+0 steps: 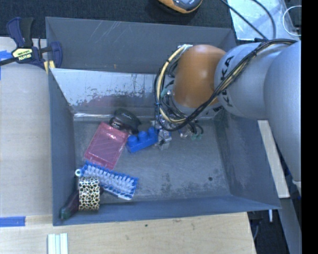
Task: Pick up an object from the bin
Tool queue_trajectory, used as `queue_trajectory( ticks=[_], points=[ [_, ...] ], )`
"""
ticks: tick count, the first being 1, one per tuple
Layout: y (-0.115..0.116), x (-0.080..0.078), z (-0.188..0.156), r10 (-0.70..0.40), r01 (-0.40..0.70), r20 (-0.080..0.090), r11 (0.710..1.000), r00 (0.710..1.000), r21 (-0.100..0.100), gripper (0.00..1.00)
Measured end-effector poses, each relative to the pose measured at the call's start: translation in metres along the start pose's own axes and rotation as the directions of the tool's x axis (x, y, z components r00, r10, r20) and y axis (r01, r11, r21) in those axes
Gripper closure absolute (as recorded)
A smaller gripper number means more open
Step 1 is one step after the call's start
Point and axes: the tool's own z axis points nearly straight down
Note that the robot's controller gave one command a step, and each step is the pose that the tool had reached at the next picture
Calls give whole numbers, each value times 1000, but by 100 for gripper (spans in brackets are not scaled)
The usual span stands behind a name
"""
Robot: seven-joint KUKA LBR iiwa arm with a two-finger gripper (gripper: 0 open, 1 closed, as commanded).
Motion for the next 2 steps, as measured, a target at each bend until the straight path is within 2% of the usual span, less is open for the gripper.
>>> queue_trajectory(
  ticks=[1, 2],
  points=[
    [0, 1, -3, 0, 0, -3, 1000, 1000, -1, 100],
    [0, 2, -29, -1, 0, -6, 1000, 1000, -1, 100]
  ],
)
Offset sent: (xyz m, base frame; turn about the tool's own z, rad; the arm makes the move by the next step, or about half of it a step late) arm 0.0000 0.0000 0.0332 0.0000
